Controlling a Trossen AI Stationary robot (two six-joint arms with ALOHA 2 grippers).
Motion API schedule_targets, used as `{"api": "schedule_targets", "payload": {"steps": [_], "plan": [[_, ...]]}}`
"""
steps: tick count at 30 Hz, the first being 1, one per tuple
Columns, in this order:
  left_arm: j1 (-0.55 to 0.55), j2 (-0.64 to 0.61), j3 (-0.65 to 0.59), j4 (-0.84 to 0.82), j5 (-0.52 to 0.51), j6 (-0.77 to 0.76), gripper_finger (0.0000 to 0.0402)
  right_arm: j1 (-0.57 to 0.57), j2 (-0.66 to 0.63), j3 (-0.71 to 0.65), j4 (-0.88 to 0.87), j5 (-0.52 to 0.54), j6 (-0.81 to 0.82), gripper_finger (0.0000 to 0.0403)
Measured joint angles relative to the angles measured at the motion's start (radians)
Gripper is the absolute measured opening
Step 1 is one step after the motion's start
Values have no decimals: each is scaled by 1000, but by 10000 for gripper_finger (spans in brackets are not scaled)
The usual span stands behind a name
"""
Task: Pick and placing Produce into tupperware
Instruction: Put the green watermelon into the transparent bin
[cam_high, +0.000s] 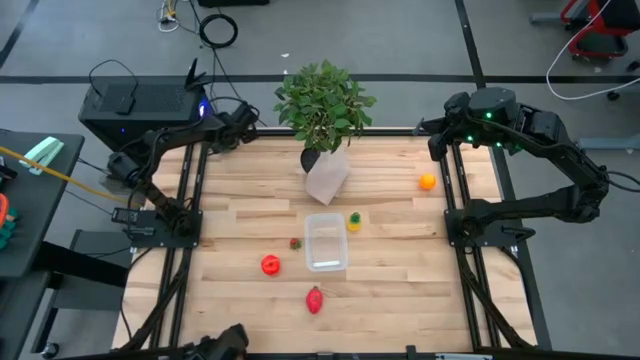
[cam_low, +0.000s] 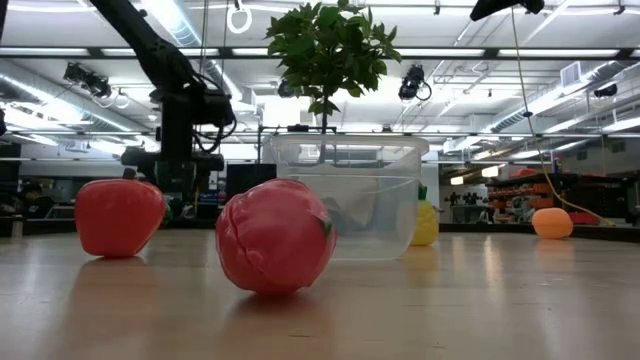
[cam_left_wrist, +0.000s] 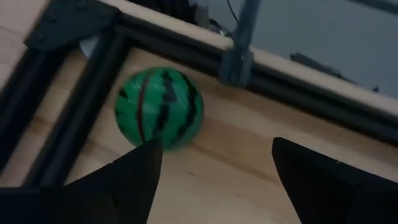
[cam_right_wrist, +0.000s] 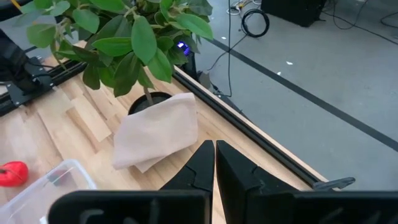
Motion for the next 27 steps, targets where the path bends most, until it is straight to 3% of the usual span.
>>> {"api": "schedule_targets", "payload": {"steps": [5,13,27], "plan": [[-27,10,0,-5,3,57,325,0,0,0,0,0,0,23],[-35,10,0,-200,-7,-37,326,0,0,0,0,0,-9,23],[12,9,0,-146,-35,-62,326,0,0,0,0,0,-4,25]]}}
